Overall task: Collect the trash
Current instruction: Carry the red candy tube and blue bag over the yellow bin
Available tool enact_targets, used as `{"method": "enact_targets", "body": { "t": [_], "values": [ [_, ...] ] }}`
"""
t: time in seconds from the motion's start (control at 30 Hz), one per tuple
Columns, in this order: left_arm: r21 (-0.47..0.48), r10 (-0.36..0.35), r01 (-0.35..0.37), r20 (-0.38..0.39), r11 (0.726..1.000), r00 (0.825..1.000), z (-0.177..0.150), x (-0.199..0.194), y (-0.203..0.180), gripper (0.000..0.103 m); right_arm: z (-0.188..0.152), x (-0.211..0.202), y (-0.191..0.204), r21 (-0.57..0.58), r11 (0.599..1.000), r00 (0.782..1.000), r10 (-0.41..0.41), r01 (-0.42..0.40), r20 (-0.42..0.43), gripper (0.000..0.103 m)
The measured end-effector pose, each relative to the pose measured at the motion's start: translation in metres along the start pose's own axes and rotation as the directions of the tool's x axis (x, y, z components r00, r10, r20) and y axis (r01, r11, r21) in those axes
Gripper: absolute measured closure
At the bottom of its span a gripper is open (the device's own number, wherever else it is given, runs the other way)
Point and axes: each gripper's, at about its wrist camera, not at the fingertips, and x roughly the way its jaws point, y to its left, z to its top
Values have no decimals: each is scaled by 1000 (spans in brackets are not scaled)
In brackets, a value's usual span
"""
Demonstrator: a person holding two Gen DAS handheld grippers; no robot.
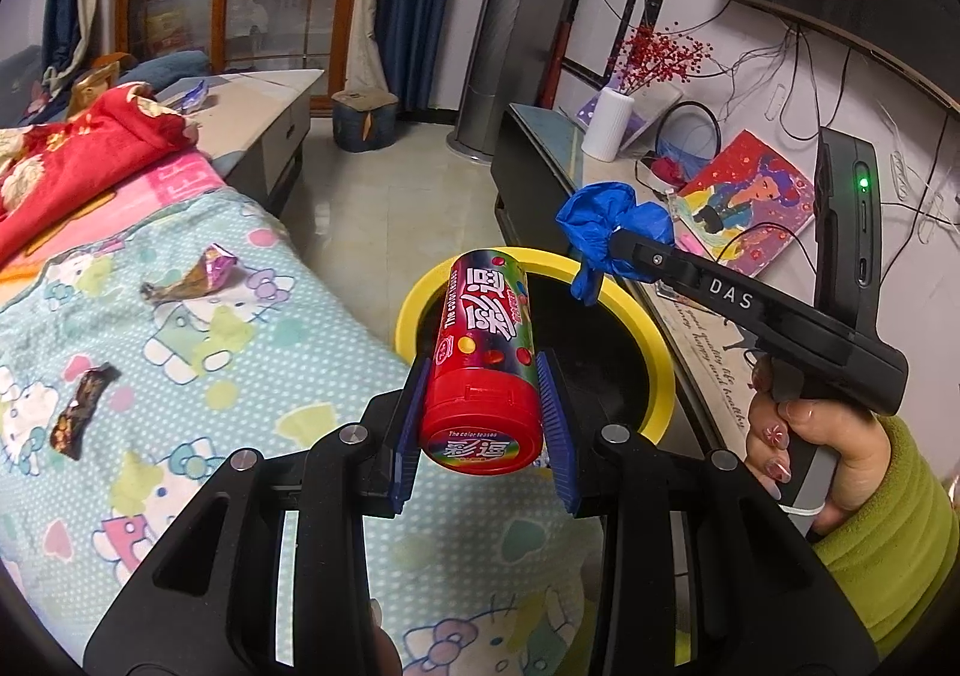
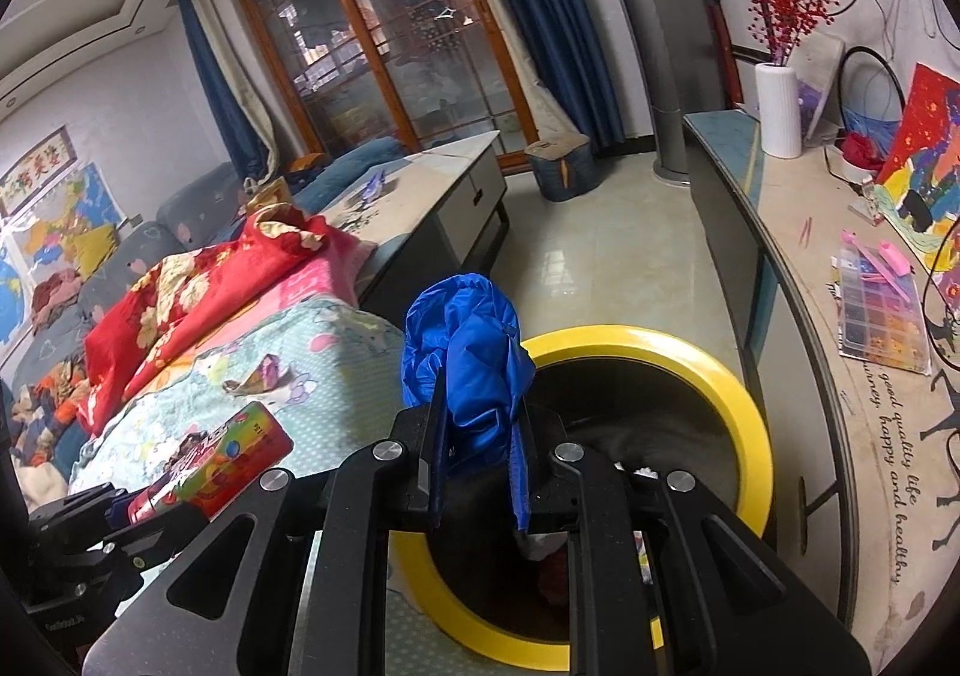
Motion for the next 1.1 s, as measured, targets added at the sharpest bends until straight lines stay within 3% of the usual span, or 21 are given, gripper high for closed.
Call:
{"method": "enact_targets", "body": {
  "t": [0.5,1.1],
  "values": [
    [53,-15,17,-39,998,999,-5,26,-20,75,-1,5,-31,34,997,997,-69,70,-23,87],
    [118,-37,51,-114,992,993,-11,67,-40,75,-10,20,-63,94,991,992,-90,98,-84,85]
  ]
}}
